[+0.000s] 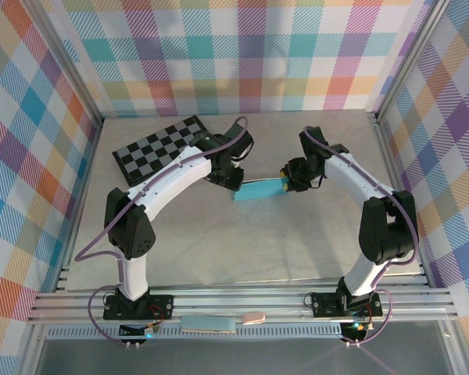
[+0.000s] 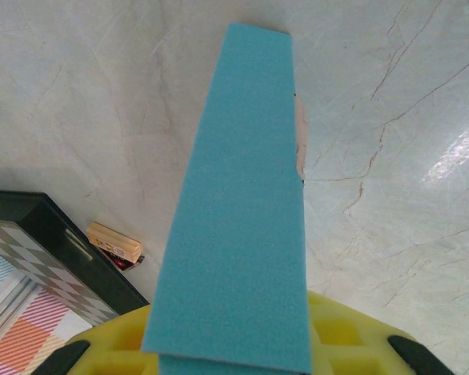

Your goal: Fold the paper box

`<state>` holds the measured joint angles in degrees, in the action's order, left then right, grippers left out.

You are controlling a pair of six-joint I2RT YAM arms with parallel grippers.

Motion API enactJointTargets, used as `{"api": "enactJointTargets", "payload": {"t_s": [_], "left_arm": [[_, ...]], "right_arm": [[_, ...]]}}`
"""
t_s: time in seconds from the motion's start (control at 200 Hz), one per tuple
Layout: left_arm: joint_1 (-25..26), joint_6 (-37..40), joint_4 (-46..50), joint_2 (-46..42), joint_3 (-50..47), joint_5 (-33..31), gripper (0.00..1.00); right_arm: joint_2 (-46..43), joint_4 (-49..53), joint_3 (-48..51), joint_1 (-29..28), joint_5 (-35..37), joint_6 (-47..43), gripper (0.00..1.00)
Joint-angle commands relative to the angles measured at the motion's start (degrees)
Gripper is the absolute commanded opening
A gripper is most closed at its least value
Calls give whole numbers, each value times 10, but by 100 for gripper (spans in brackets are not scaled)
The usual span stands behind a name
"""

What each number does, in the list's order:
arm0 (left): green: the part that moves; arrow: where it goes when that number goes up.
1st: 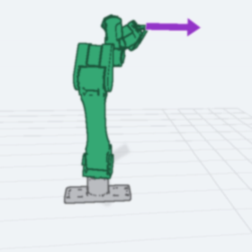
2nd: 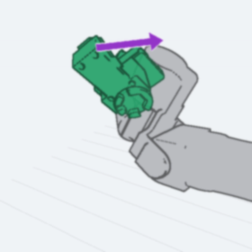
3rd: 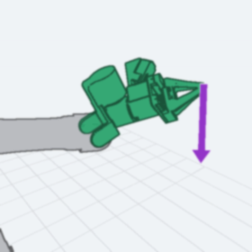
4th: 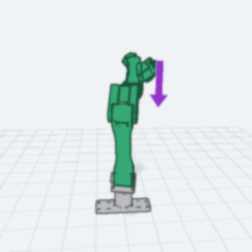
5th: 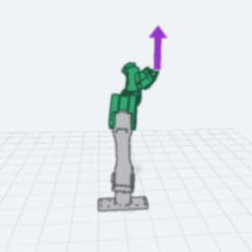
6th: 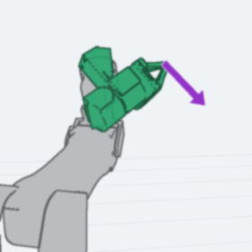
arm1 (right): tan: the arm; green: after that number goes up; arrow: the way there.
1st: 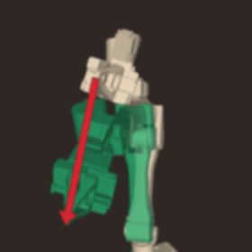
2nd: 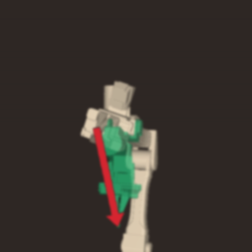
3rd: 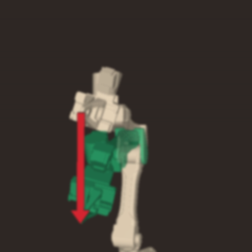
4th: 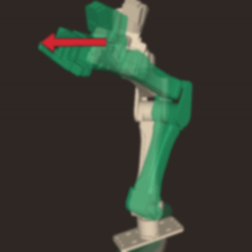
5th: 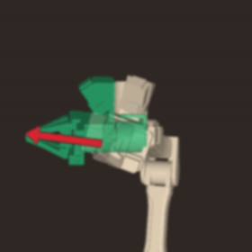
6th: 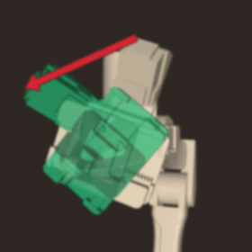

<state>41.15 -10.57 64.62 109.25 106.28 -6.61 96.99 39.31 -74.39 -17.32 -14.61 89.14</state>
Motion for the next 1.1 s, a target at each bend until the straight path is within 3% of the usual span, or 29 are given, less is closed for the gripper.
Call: {"api": "enactJointTargets", "payload": {"t_s": [0.0,0.325,0.545,1.095], "left_arm": [[5,19,23,7,18,-18,37],[11,19,22,34,26,-7,37],[13,11,35,54,54,-7,14],[13,-83,93,75,94,66,7]], "right_arm": [[19,36,-1,-5,-9,12,20],[21,36,-2,-5,-10,12,19],[20,36,-2,-5,-9,12,19],[23,34,-1,-6,-8,11,19]]}}
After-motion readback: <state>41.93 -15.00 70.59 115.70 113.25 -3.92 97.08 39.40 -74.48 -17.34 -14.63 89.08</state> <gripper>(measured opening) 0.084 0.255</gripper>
